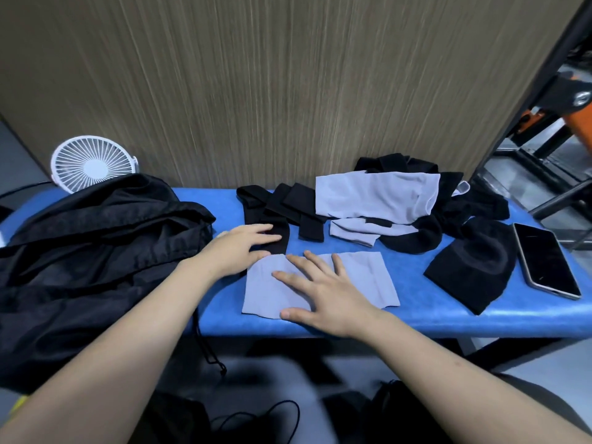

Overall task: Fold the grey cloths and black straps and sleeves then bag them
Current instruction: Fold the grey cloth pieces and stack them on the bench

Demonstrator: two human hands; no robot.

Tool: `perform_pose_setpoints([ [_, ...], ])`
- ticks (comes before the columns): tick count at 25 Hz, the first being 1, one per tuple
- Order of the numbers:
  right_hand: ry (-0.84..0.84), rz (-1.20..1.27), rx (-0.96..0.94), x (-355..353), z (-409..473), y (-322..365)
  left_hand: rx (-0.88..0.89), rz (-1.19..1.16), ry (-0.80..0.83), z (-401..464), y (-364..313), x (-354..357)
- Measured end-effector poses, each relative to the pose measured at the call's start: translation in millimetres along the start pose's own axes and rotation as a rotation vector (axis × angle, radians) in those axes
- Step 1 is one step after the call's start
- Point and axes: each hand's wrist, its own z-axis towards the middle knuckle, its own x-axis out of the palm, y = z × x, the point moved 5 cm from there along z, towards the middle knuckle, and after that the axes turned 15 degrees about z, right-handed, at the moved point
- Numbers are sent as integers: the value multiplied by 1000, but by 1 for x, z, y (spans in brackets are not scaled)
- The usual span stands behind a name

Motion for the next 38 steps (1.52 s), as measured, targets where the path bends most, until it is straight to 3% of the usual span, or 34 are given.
perform_pose_setpoints([
  [5, 28, -50, -34, -1, -25, -10, -115, 171, 206, 1, -6, 3],
  [13, 17, -89, 102, -9, -24, -22, -270, 101, 206, 0, 30, 0],
  [17, 11, -63, 124, -13, -11, -20, -238, 73, 109, -10, 31, -3],
  [22, -44, -25, 96, -22, -15, -17, -146, 68, -292, -35, -4, -23],
  [25, -95, -29, 113, -30, -30, -27, -40, 78, -389, -50, -40, -20],
  [28, -151, -16, 153, -39, -45, -43, 51, 87, -333, -54, -65, -3],
  [31, -162, -19, 216, -44, -66, -62, 116, 173, -179, -52, -81, 18],
  [34, -106, -74, 236, -37, -77, -78, 107, 257, -49, -52, -80, 28],
  [38, -123, -52, 233, -37, -81, -82, 65, 273, -17, -64, -70, 31],
])
